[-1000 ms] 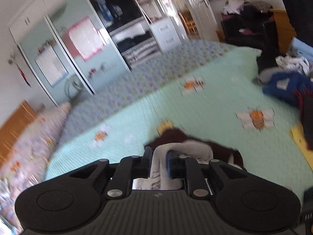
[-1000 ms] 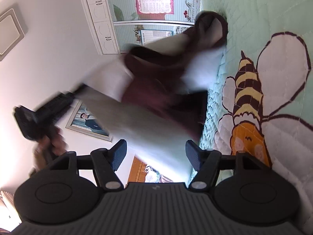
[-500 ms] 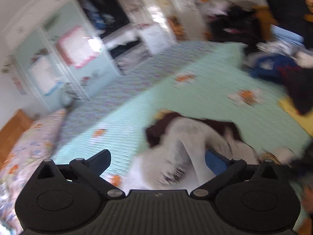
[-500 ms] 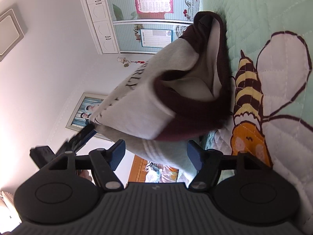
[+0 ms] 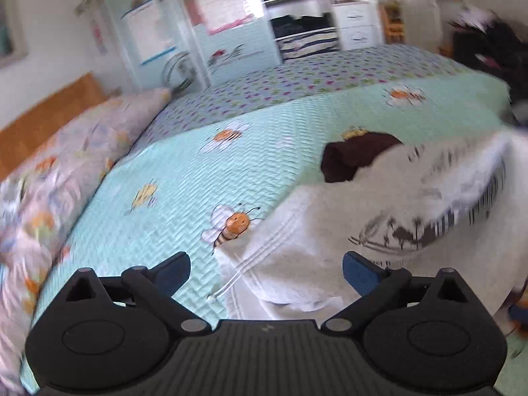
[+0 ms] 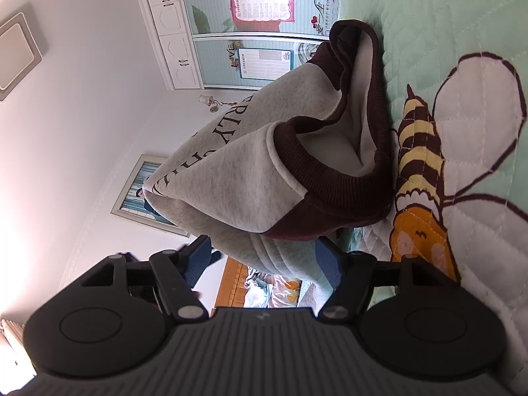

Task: Fold clothes

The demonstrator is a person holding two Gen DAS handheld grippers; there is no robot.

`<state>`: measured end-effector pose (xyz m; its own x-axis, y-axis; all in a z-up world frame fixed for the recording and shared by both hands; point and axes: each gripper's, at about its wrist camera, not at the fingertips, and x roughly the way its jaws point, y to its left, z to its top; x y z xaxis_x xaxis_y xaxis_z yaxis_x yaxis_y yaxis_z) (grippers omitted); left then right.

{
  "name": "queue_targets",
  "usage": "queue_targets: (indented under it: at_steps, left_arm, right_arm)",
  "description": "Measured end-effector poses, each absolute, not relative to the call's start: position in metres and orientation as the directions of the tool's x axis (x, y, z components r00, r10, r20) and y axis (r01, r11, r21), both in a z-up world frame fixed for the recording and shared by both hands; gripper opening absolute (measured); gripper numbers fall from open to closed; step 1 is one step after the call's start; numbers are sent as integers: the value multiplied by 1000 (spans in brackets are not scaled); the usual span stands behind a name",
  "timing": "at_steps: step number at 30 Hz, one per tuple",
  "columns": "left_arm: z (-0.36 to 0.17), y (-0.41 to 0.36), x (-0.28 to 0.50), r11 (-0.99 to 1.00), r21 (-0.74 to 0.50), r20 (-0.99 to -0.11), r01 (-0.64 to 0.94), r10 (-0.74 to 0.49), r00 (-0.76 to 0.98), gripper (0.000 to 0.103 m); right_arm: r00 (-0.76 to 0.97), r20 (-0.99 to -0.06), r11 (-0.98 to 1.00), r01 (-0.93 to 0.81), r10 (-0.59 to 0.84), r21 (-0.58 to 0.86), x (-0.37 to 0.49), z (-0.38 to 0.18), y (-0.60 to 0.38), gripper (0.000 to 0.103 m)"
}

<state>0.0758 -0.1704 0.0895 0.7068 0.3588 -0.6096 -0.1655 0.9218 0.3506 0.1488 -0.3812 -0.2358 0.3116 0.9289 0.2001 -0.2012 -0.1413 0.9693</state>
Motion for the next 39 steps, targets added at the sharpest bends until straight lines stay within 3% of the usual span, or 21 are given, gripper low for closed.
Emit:
queue_targets:
  at_steps: [9,13,15,16,17,18,19,20,24,29,39]
  left_arm:
    - [20,-207,103,808,579,-528,109,270,805,98]
    - [9,-204,112,825,516,-579,229,138,804,97]
    - [2,-204,118,820,504,-595,272,102,797,91]
    - [-1,-203,122,819,496,-608,287,92,789,80]
    - [-5,-203,127,819,488,-620,301,82,780,54]
    - [-6,-200,133,834,464,-634,299,78,769,38]
    - [-5,-195,141,861,425,-650,278,77,756,15]
    - [-4,-189,148,887,385,-666,256,76,742,6]
    - [17,-174,167,926,372,-604,64,189,774,4]
    - [101,-157,196,955,262,-507,-141,261,821,4]
    - [259,-220,184,911,344,-207,-227,310,928,3]
  right_arm:
    - [316,199,-138,-206,928,969,130,-232,-383,71]
    - [309,197,-137,-206,930,969,133,-232,-382,71]
    - [306,197,-138,-205,931,969,134,-232,-383,71]
    - [304,197,-138,-205,932,969,134,-233,-383,71]
    - [303,197,-138,-205,933,969,136,-232,-383,71]
    - [302,197,-138,-204,933,969,137,-232,-382,71]
    - [301,197,-139,-204,933,969,138,-232,-382,71]
    - [300,199,-141,-205,933,969,139,-232,-382,72]
    - [296,200,-142,-205,934,968,142,-233,-383,72]
    - [296,201,-143,-206,934,968,146,-231,-383,72]
    - [300,195,-142,-187,934,972,154,-228,-374,72]
